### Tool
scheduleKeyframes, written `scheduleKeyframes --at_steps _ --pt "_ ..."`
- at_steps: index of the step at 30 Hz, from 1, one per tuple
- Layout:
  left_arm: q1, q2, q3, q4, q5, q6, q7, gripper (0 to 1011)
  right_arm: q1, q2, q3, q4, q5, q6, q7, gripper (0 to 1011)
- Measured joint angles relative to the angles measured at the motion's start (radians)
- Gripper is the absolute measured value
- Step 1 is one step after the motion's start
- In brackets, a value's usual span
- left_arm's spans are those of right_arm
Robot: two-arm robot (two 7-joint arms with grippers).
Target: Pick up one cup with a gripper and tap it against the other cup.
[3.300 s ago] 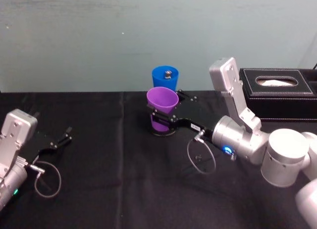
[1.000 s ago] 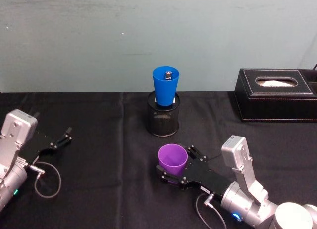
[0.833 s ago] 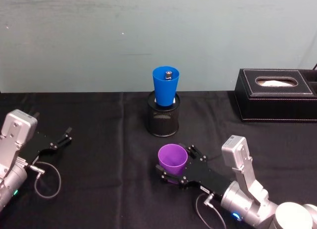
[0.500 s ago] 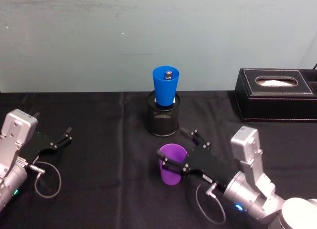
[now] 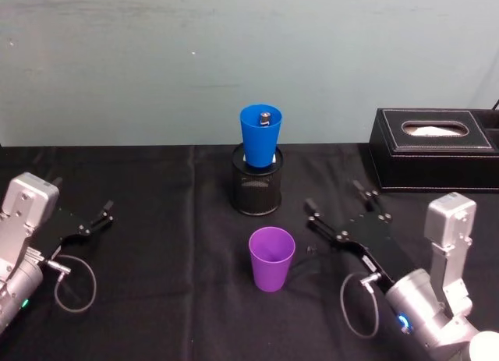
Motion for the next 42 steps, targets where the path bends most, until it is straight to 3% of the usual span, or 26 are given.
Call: scheduleKeyframes --at_steps 8,18,42 --pt "0.0 0.0 0.0 0.0 0.0 0.0 0.0 1000 -0.021 -0.032 0.037 0.032 -0.056 0.036 -0.088 1004" --pt "0.0 0.0 0.0 0.0 0.0 0.0 0.0 1000 -0.027 -0.05 0.049 0.056 -0.099 0.03 -0.093 1004" --pt "0.0 0.0 0.0 0.0 0.0 0.0 0.0 1000 -0.026 -0.051 0.05 0.056 -0.097 0.033 -0.094 1004"
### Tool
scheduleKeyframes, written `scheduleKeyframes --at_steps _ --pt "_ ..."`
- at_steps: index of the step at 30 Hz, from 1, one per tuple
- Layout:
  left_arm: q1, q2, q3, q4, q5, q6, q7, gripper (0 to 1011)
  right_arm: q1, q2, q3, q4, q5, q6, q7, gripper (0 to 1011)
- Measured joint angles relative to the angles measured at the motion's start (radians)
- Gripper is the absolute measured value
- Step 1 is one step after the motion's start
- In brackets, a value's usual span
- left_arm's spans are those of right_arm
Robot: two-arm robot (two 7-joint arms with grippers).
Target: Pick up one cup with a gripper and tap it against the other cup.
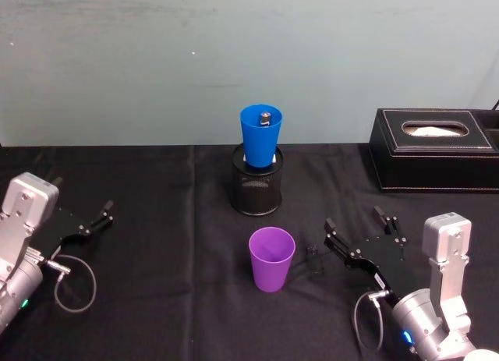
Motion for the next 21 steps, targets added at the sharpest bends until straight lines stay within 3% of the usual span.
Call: scheduleKeyframes --at_steps 21 --pt "0.0 0.0 0.0 0.0 0.0 0.0 0.0 1000 0.0 0.0 0.0 0.0 0.001 0.002 -0.002 1004"
